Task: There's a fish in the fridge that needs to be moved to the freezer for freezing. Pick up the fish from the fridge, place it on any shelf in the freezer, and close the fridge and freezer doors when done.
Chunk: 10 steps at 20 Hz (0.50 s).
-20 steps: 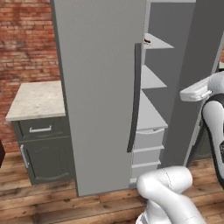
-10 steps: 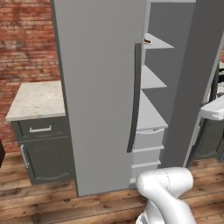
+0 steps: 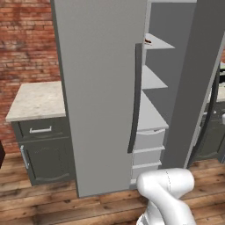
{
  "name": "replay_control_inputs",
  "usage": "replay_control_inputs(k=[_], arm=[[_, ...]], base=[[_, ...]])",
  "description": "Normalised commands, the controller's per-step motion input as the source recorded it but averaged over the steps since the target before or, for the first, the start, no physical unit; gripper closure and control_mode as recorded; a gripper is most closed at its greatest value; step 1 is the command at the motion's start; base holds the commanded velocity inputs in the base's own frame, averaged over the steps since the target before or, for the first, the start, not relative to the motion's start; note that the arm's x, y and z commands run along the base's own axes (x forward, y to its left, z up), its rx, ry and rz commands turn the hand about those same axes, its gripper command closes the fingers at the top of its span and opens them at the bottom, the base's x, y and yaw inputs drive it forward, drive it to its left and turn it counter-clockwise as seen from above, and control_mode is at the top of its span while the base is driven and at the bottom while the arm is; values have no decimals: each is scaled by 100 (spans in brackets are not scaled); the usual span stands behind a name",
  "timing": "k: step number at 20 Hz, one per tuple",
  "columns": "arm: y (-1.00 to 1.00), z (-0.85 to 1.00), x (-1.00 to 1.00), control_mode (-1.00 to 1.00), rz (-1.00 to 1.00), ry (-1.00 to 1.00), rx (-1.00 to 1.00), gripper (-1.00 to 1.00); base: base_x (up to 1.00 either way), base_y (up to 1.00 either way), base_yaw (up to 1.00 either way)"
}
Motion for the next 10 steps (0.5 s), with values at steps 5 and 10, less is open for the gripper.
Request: replay_control_inputs(k=[5,10], arm=[[-57,-31,-16,-100,1,-1,2,-100],[-45,-49,4,-100,5,0,5,-100]], base=[[0,0,0],[0,0,0]])
